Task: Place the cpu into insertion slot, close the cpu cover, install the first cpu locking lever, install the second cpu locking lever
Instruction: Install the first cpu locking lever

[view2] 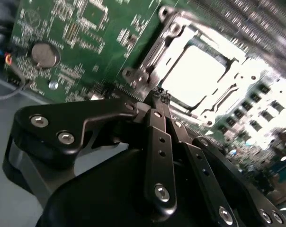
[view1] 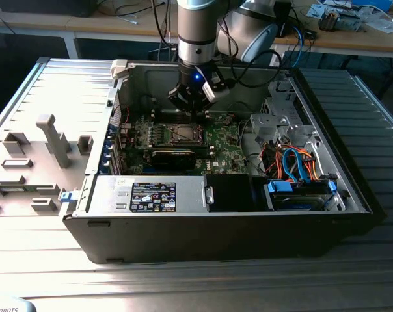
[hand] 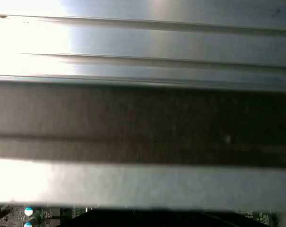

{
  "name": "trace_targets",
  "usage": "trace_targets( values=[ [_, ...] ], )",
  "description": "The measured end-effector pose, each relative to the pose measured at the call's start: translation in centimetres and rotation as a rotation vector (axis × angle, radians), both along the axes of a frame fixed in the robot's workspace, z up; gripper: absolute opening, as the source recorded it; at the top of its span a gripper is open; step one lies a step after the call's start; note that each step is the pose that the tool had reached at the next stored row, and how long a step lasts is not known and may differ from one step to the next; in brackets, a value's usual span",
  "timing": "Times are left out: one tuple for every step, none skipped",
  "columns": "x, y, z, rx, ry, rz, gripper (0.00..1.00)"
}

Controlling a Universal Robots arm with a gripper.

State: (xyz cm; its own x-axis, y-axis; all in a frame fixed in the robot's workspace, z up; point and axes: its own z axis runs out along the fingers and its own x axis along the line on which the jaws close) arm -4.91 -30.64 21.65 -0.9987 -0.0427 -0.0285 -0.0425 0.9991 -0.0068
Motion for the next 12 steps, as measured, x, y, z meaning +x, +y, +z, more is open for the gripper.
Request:
trace_targets(
  values=[
    [0.0, -0.3, 0.0, -0.0013, 0.0001, 0.0, 0.11],
    [-0.01, -0.67, 0.0, -0.0027, 0.0, 0.0, 0.11],
    [-0.01, -1.03, 0.0, -0.004, 0.0001, 0.0, 0.11],
    [0.0, -1.31, 0.0, -0.0052, 0.0001, 0.0, 0.11],
    [0.0, -1.6, 0.0, -0.0069, 0.0, 0.0, 0.11],
    [0.0, -1.78, 0.0, -0.0098, 0.0001, 0.0, 0.11],
    [0.0, -1.9, 0.03, -0.0154, 0.0, 0.0, 0.11],
    [-0.01, -1.92, 0.13, -0.021, 0.0001, 0.0, 0.11],
    [-0.01, -1.94, 0.33, -0.0256, 0.0002, 0.0, 0.11],
    [0.0, -1.95, 0.93, -0.0299, 0.0001, 0.0, 0.11],
    [0.0, -1.94, 1.36, -0.032, 0.0001, 0.0, 0.11],
    [0.0, -1.94, 1.82, -0.0336, 0.0, 0.0, 0.11]
  ],
)
